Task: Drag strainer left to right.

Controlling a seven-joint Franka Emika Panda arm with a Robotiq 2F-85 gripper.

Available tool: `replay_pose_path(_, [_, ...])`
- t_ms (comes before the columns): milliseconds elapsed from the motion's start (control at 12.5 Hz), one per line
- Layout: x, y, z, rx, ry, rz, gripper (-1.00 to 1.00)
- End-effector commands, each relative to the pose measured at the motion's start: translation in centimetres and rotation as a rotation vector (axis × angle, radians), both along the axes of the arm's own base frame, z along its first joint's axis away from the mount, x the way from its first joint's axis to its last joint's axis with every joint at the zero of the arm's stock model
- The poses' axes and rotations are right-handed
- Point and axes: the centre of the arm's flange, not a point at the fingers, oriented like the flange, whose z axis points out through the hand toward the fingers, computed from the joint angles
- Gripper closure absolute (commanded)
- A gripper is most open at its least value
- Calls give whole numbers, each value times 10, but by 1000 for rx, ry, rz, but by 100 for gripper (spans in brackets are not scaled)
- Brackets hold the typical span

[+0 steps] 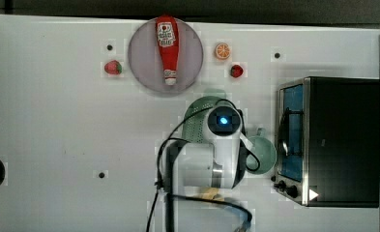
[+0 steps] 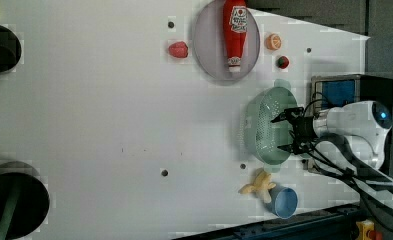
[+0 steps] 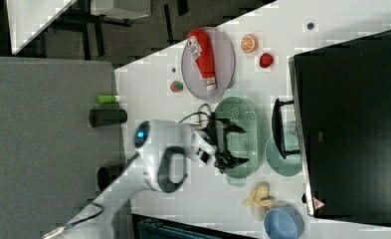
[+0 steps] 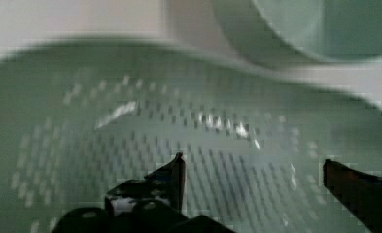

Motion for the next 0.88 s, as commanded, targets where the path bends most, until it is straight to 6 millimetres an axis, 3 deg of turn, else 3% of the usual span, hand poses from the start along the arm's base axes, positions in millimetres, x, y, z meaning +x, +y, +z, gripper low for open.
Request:
replay_pose_path(80, [36,10,130,34,-147,269,-100])
replay_pose_path(320, [37,8,239,56,-151,469,-100])
replay_pose_path(560, [19,7,336,99,-131,562,-100])
replay_pose_path(720, [4,12,385,115,-98,614,-100])
replay_pose_path(880, [-4,13,415,114,-80,638,-100])
